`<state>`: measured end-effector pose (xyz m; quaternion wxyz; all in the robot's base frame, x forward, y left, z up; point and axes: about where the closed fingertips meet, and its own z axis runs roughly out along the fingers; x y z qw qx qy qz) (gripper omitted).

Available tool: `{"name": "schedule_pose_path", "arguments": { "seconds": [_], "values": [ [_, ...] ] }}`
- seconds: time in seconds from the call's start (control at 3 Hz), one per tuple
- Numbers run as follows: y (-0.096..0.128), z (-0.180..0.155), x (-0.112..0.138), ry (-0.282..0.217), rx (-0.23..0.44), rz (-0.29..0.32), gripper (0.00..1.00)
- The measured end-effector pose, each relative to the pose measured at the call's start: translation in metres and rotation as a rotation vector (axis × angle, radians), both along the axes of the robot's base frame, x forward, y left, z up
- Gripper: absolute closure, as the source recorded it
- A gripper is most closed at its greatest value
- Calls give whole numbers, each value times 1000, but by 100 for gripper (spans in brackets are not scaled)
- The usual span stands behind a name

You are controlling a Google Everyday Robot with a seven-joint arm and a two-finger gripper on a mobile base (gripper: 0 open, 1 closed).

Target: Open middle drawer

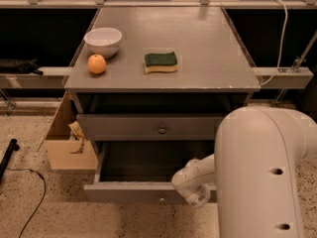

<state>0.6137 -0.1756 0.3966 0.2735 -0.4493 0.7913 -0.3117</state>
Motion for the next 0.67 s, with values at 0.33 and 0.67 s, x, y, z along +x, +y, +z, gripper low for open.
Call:
{"name": "schedule_pose_path", "arguments": {
  "seconds": [0.33,0.67],
  "values": [
    [2,-2,3,10,-4,5,25],
    [0,5,7,8,-34,3,33]
  ]
}}
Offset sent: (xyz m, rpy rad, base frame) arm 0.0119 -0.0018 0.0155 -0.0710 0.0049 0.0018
